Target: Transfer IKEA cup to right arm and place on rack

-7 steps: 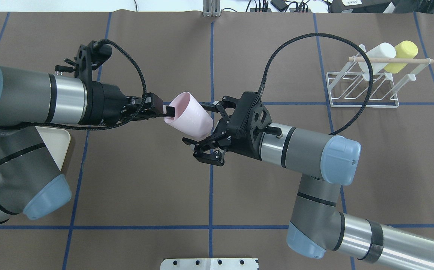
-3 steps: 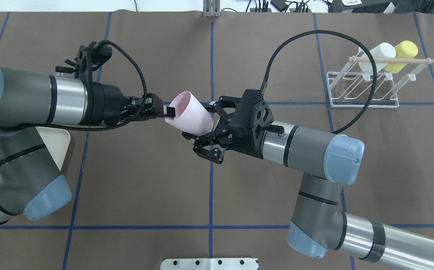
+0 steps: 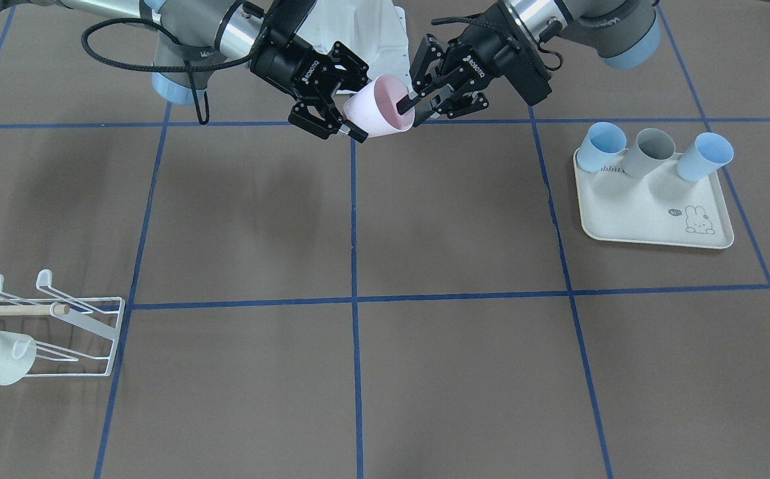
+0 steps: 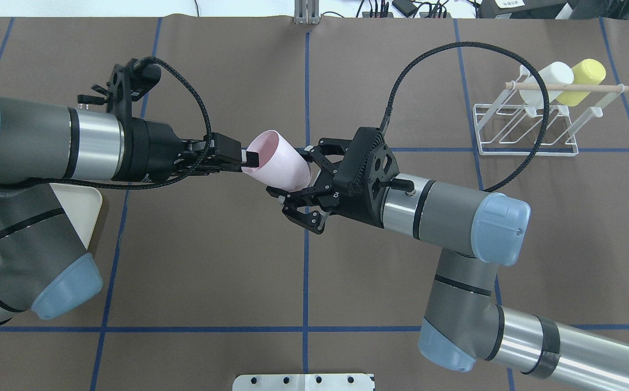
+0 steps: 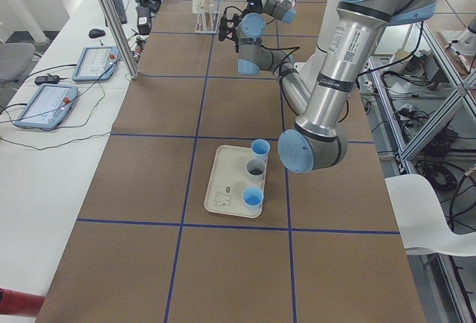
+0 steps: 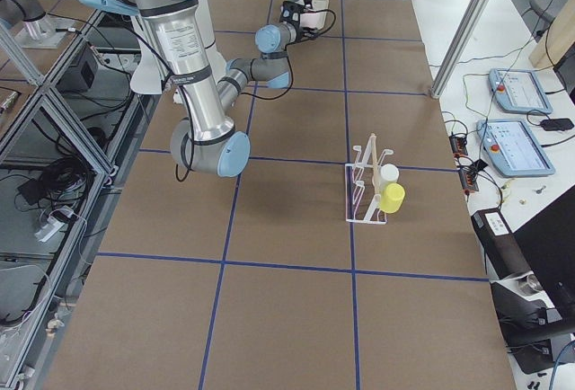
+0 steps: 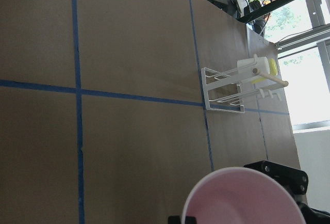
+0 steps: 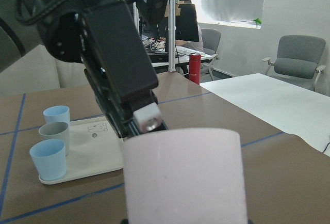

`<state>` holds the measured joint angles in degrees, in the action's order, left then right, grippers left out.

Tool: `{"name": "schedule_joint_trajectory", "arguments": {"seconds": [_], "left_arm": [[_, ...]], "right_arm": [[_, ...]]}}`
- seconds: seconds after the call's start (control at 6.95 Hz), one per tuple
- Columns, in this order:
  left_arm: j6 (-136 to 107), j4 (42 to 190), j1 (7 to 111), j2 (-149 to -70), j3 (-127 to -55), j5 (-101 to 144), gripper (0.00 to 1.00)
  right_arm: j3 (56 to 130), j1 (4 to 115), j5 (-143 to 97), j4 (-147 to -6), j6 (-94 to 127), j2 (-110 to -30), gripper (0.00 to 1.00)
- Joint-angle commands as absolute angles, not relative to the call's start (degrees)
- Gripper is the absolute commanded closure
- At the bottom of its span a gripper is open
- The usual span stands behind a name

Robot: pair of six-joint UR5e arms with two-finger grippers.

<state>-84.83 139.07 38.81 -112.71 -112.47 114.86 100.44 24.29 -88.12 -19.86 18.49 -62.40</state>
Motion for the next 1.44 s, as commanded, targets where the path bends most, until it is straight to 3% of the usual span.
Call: {"name": "schedule_joint_trajectory", "arguments": {"seconds": [0.0,0.14,0.29,0.58,0.86,1.15,1.29], "left_arm": [[-84.47,138.78,41.46,-112.15,-113.20,115.48,0.00],[-82.37,135.91,43.57,-110.93,-113.29,115.49,0.00],[-75.39,130.57,45.16,-108.83,-114.77,115.49,0.00],[-56.01,120.80,52.43,-101.90,-117.50,115.31,0.00],[-35.26,120.76,60.60,-93.21,-117.68,115.57,0.00],[-18.43,120.76,69.04,-87.65,-117.25,116.27,0.00],[-14.11,120.76,72.13,-85.80,-117.07,120.02,0.00]], "right_arm": [[100.46,25.22,-88.33,-20.30,17.76,-62.67,0.52],[100.46,26.36,-88.50,-22.22,17.14,-62.84,0.53],[102.11,28.37,-88.77,-29.46,17.05,-63.02,0.60],[109.82,31.28,-88.77,-52.35,12.43,-62.49,0.68],[114.33,37.67,-88.77,-71.63,2.96,-60.48,0.72],[114.00,46.54,-88.16,-86.51,-13.53,-57.41,0.76],[113.82,49.10,-86.24,-91.97,-19.45,-56.96,1.00]]}}
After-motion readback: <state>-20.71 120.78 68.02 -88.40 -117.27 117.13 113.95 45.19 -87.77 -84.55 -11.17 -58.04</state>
